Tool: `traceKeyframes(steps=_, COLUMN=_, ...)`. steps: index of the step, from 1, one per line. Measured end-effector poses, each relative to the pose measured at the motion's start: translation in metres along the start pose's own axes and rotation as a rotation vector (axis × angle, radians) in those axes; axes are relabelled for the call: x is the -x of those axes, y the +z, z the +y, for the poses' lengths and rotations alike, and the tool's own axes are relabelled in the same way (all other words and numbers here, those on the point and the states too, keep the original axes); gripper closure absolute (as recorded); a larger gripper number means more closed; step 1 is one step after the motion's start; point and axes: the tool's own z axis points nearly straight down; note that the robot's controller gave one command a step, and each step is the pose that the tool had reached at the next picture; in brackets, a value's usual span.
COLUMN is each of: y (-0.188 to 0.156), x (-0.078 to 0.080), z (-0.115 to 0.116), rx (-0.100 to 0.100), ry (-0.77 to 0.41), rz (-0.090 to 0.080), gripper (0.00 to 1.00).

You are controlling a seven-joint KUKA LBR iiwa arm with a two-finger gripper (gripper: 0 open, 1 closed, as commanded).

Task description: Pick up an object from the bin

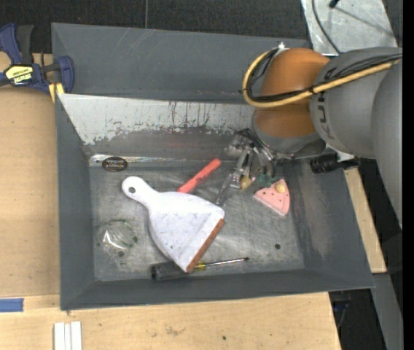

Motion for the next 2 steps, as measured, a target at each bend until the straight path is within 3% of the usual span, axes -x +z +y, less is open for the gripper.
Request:
traceKeyframes(steps=1, y=-0.003, x=-0.006, z=0.021, rx=0.002, ry=-0.096, rz=-0.009, gripper=0.00)
traceKeyframes(steps=2, y=0.025, x=-0.003, z=0.025, rx=0.002, ry=-0.006, rz=-0.008, gripper=0.00)
